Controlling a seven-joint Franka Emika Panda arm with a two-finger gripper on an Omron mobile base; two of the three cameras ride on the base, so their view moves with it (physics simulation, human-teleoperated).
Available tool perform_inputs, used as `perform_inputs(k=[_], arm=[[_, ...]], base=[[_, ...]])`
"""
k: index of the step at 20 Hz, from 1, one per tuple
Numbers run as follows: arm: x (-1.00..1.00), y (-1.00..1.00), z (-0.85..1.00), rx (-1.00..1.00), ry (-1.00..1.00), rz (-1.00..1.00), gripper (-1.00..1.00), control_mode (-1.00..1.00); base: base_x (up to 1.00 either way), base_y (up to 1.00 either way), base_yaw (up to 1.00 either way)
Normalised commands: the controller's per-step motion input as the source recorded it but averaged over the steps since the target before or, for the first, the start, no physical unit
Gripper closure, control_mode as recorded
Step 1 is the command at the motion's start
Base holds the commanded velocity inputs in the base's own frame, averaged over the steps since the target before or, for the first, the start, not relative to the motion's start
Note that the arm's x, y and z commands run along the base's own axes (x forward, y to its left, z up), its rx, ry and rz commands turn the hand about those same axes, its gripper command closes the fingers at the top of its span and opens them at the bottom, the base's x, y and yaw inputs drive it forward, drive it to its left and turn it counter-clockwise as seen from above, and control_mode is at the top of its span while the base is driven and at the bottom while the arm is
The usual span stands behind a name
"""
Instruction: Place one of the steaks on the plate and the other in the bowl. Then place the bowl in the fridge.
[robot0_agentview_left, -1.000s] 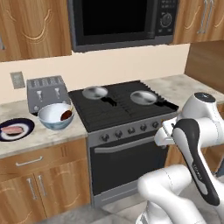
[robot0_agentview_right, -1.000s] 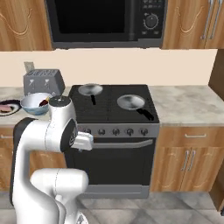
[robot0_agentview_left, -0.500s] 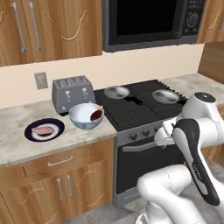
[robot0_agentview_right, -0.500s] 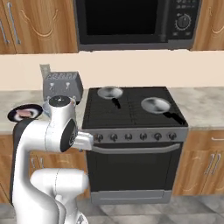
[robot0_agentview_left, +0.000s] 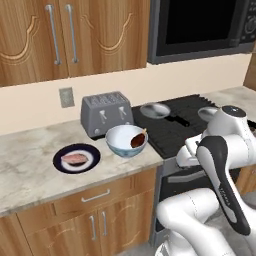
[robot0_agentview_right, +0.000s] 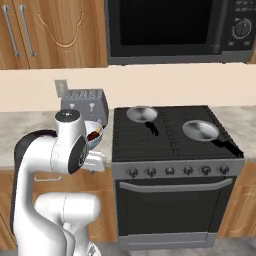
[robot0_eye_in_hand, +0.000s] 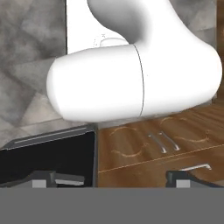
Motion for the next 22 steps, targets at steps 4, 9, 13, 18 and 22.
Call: perform_inputs(k=[4, 9, 13, 18, 22], arm=[[0.00, 0.00, 0.00, 0.00, 0.00, 0.00, -1.00, 1.00], [0.00, 0.00, 0.00, 0.00, 0.00, 0.00, -1.00, 1.00], [0.00, 0.00, 0.00, 0.00, 0.00, 0.00, -1.00, 1.00], [0.00, 0.00, 0.00, 0.00, 0.00, 0.00, -1.00, 1.00], [0.00, 0.00, 0.00, 0.00, 0.00, 0.00, -1.00, 1.00]], base=[[0.44, 0.39, -0.01], [0.39, 0.45, -0.01], [0.33, 0.42, 0.00], [0.10, 0.29, 0.00], [0.17, 0.29, 0.00]])
